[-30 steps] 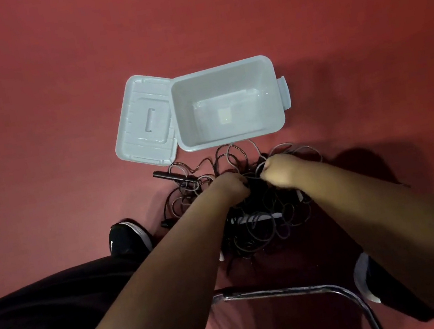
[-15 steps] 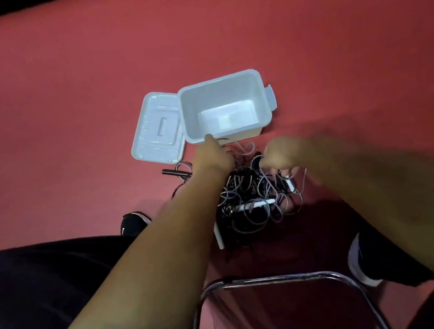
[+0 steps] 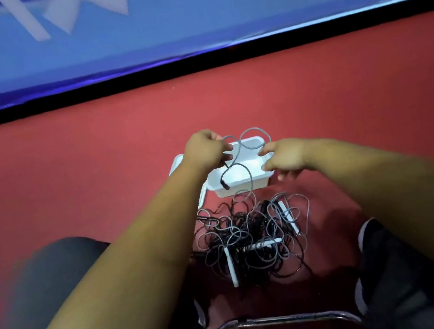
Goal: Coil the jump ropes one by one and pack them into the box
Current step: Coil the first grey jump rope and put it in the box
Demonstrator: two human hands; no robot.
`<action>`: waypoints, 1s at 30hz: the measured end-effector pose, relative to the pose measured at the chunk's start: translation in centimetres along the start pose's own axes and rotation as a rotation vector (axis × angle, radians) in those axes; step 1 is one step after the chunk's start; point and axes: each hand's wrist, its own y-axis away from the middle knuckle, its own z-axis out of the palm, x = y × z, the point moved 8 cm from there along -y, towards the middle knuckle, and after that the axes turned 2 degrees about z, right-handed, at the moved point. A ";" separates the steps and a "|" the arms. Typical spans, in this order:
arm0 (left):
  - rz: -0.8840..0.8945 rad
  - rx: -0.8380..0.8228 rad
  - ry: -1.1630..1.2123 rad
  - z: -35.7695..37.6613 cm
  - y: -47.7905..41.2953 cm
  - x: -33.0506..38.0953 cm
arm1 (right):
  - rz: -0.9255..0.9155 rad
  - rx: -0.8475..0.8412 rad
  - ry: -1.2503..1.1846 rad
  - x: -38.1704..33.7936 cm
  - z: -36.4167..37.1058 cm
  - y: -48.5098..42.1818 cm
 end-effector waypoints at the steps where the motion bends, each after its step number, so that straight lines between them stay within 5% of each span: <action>1: 0.030 -0.022 0.058 -0.3 0.8 1.7 | -0.019 0.017 -0.014 -0.7 -0.5 0.9; 9: 0.299 -0.129 0.163 -3.3 7.5 14.6 | -0.221 0.228 -0.161 -7.9 -5.3 8.6; 16: 0.440 -0.051 0.207 -7.3 11.5 21.5 | -0.402 0.495 -0.338 -12.1 -10.7 13.9; 30: 0.544 -0.018 0.308 -10.2 14.8 28.5 | -0.532 0.302 -0.386 -15.5 -9.1 17.0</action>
